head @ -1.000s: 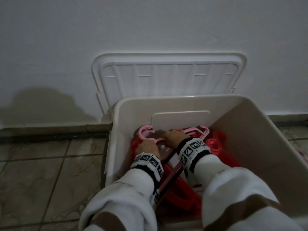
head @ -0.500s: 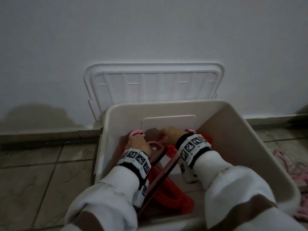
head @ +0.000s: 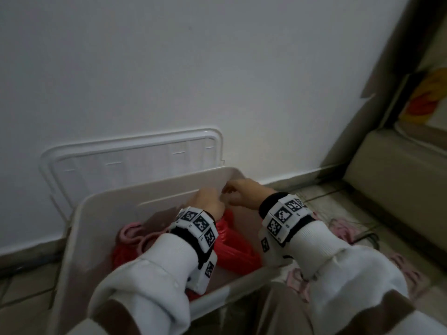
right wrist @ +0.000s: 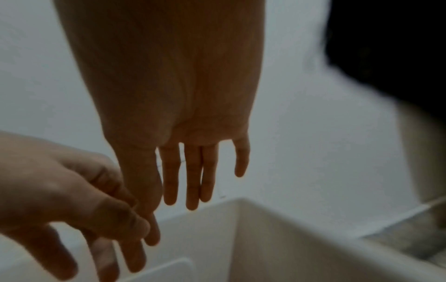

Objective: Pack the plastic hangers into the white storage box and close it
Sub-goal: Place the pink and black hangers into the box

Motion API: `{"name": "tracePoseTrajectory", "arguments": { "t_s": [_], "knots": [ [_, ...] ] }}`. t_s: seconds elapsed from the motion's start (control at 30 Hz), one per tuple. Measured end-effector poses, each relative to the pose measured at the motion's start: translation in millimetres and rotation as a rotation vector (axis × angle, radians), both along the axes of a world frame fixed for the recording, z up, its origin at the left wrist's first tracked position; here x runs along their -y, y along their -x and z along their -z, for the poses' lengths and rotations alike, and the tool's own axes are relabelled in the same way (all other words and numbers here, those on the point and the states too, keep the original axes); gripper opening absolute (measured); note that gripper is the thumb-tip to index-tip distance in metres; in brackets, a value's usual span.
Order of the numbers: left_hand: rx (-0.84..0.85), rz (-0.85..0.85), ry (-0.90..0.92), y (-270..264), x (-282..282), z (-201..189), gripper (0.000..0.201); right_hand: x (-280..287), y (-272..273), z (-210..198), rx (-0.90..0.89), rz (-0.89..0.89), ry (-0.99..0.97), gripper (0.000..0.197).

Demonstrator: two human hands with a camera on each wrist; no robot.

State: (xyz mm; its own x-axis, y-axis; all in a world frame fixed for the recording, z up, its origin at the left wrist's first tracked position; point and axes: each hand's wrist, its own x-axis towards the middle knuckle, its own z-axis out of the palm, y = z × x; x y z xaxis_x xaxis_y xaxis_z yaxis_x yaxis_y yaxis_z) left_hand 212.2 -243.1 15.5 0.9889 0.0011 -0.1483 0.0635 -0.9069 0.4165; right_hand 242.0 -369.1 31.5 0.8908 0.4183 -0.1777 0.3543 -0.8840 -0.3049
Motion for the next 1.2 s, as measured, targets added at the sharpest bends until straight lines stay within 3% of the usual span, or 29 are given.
{"name": "tracePoseTrajectory", "arguments": {
  "t_s": [0.17, 0.27, 0.43, 0.57, 0.7, 0.83, 1.07, 1.2],
  "knots": [
    [-0.027, 0.341, 0.001, 1, 91, 0, 0.034, 100, 15, 0, 0.13, 0.167, -0.107, 0.036],
    [-0.023, 0.513, -0.118, -4, 131, 2, 0.039, 156, 23, 23, 0.127, 0.309, -0.117, 0.036],
    [-0.268, 0.693, -0.446, -9, 168, 9, 0.054, 226, 40, 84, -0.064, 0.491, -0.007, 0.044],
    [-0.415, 0.756, -0.539, -16, 177, 10, 0.05, 262, 55, 139, -0.231, 0.58, 0.068, 0.062],
    [-0.433, 0.76, -0.595, -21, 180, 4, 0.05, 273, 66, 189, -0.382, 0.622, 0.137, 0.082],
    [-0.468, 0.761, -0.607, -26, 182, 5, 0.044, 260, 68, 218, -0.41, 0.619, 0.194, 0.079],
    [-0.485, 0.736, -0.545, -32, 185, 7, 0.037, 234, 65, 220, -0.381, 0.507, 0.25, 0.076],
    [-0.477, 0.728, -0.561, -31, 185, 7, 0.038, 216, 71, 219, -0.41, 0.475, 0.187, 0.08]
  ]
}}
